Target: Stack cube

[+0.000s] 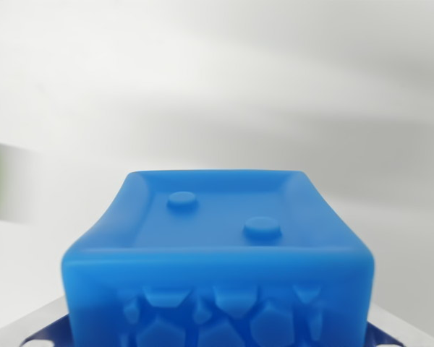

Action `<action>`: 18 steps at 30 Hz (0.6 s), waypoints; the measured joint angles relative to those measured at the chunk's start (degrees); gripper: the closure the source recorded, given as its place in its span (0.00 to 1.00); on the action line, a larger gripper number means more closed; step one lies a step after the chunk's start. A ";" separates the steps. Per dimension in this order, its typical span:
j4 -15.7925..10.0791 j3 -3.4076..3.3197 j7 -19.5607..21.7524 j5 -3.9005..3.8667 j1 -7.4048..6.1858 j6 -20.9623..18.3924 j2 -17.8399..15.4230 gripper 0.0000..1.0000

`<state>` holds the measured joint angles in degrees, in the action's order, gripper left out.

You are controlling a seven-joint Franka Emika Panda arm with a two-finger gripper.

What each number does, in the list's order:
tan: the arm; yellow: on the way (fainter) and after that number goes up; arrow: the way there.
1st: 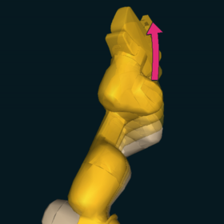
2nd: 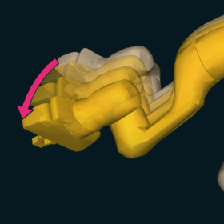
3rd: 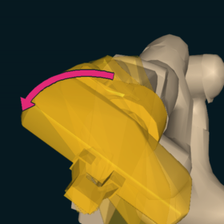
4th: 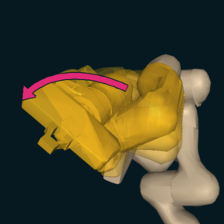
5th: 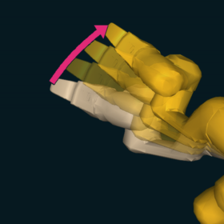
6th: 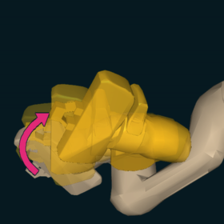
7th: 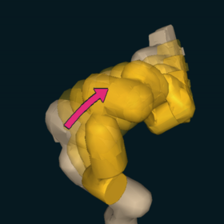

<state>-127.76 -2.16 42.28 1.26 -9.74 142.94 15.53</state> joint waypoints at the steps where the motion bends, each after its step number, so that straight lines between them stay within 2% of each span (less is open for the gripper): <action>1: -0.06 0.01 0.34 0.00 -0.20 0.02 -0.05 1.00; 18: -0.99 0.11 6.02 -0.09 -3.71 0.39 -0.59 1.00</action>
<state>-128.75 -2.05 48.30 1.17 -13.45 143.33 14.94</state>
